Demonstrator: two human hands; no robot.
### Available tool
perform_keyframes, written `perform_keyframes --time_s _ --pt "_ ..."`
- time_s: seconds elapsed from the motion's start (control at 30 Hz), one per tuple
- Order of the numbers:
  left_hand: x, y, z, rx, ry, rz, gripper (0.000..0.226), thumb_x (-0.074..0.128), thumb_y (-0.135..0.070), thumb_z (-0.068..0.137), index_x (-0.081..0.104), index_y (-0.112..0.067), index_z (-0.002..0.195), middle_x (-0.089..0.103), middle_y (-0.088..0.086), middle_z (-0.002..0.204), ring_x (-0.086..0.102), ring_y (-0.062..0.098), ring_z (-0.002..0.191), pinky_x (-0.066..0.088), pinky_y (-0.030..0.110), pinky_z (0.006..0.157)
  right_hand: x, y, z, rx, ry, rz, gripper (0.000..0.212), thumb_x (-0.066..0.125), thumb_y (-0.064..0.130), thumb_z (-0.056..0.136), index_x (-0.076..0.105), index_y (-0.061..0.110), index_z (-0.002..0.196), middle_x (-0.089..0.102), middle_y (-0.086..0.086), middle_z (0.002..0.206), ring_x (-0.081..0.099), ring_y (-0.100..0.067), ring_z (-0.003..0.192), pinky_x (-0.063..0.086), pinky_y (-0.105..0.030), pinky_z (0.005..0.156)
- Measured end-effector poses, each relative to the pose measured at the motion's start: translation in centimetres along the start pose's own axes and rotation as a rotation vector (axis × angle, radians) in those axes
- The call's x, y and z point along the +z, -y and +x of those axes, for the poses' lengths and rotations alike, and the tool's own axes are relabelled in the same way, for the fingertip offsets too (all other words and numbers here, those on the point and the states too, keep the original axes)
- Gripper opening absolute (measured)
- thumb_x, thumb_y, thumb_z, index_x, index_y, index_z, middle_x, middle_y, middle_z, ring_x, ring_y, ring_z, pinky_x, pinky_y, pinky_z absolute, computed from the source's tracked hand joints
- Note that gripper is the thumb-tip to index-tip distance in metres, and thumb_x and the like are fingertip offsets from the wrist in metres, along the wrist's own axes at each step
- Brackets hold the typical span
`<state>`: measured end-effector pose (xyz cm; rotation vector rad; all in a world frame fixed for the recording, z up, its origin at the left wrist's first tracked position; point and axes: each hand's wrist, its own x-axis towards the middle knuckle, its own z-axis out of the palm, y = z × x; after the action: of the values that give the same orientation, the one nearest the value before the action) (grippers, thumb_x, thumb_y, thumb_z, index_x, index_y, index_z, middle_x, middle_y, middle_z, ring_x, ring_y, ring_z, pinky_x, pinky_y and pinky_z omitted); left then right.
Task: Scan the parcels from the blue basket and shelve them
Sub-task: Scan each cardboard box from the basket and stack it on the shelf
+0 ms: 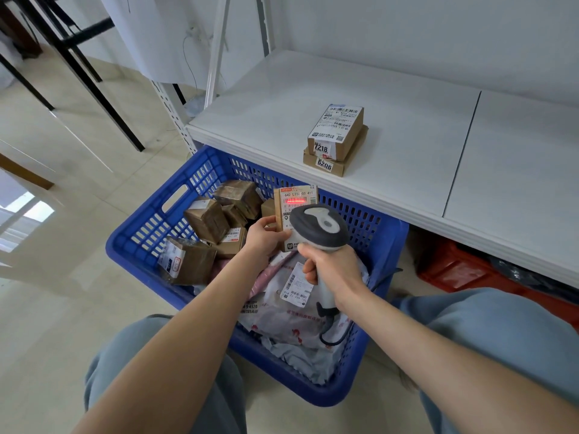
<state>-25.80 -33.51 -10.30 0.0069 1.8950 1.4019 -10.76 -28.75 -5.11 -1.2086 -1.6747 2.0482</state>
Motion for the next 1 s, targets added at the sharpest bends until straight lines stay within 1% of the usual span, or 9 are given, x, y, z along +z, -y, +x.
perform_keyframes --time_s 0.07,0.17,0.27,0.4,0.5,0.63,0.73,0.87,1.0 --pt "0.0 0.0 0.0 0.013 0.002 -0.007 0.048 0.066 0.003 0.084 0.051 -0.007 0.129 0.065 0.008 0.104 0.064 0.018 0.080 0.053 0.029 0.065 0.0 0.2 0.1 -0.004 0.004 0.034 0.017 0.070 0.018 0.084 0.068 0.011 0.069 0.063 0.000 0.054 0.059 -0.011 0.051 0.050 -0.023 0.055" --pt "0.1 -0.4 -0.3 0.069 0.002 -0.033 0.047 0.064 0.003 0.087 0.049 -0.004 0.131 0.065 0.012 0.111 0.064 0.023 0.091 0.053 0.025 0.061 -0.5 1.2 1.0 -0.014 -0.100 0.147 0.012 0.072 0.018 0.083 0.070 0.013 0.073 0.068 0.000 0.060 0.061 -0.010 0.053 0.052 -0.025 0.057" --pt "0.1 -1.9 -1.1 0.166 -0.016 -0.031 0.045 0.063 -0.002 0.089 0.050 -0.006 0.132 0.066 0.010 0.112 0.066 0.023 0.095 0.056 0.027 0.070 -1.6 2.8 2.0 -0.035 -0.198 0.293 0.009 0.072 0.011 0.084 0.068 0.014 0.076 0.068 0.000 0.063 0.061 -0.008 0.057 0.053 -0.025 0.059" --pt "0.3 -4.8 -2.1 0.261 -0.008 -0.068 0.036 0.063 -0.008 0.090 0.054 -0.008 0.125 0.069 0.006 0.102 0.068 0.018 0.089 0.058 0.031 0.075 -2.9 4.4 3.2 -0.055 -0.226 0.425 0.010 0.070 0.004 0.084 0.067 0.012 0.088 0.068 -0.003 0.085 0.064 -0.013 0.080 0.057 -0.028 0.071" --pt "1.4 -7.5 -2.5 0.286 0.035 -0.039 0.034 0.063 -0.013 0.091 0.056 -0.010 0.124 0.070 0.007 0.099 0.069 0.020 0.087 0.058 0.039 0.082 -3.8 5.8 4.4 -0.073 -0.241 0.458 0.020 0.072 0.006 0.083 0.066 0.011 0.102 0.069 -0.005 0.100 0.064 -0.019 0.095 0.057 -0.035 0.082" --pt "5.0 -11.9 -1.9 0.409 0.054 0.114 0.037 0.061 -0.019 0.093 0.054 -0.009 0.128 0.069 0.010 0.105 0.069 0.021 0.088 0.058 0.037 0.080 -5.7 8.6 6.1 -0.160 -0.244 0.517 0.017 0.072 0.008 0.083 0.066 0.019 0.094 0.073 -0.006 0.099 0.069 -0.019 0.093 0.058 -0.036 0.081" --pt "8.8 -15.1 -1.5 0.534 0.047 0.351 0.036 0.055 -0.022 0.096 0.056 -0.012 0.131 0.067 0.004 0.115 0.066 0.022 0.097 0.056 0.037 0.085 -8.3 10.3 7.6 -0.201 -0.301 0.582 0.014 0.070 0.005 0.083 0.065 0.016 0.091 0.073 -0.007 0.097 0.070 -0.020 0.090 0.058 -0.035 0.077" --pt "14.4 -16.8 -1.0 0.662 0.057 0.703 0.032 0.046 -0.011 0.097 0.058 -0.010 0.126 0.066 0.005 0.116 0.060 0.018 0.085 0.050 0.022 0.061 -12.2 10.9 9.6 -0.187 -0.395 0.666 0.010 0.067 0.004 0.084 0.064 0.012 0.089 0.072 -0.008 0.094 0.071 -0.024 0.089 0.058 -0.041 0.079" --pt "17.8 -14.3 0.2 0.572 0.091 0.719 0.034 0.044 -0.015 0.098 0.046 -0.006 0.131 0.060 0.010 0.123 0.059 0.028 0.107 0.048 0.035 0.081 -14.3 9.6 11.1 -0.096 -0.501 0.649 0.008 0.068 0.009 0.082 0.062 0.014 0.081 0.070 -0.008 0.085 0.068 -0.019 0.075 0.058 -0.042 0.081"
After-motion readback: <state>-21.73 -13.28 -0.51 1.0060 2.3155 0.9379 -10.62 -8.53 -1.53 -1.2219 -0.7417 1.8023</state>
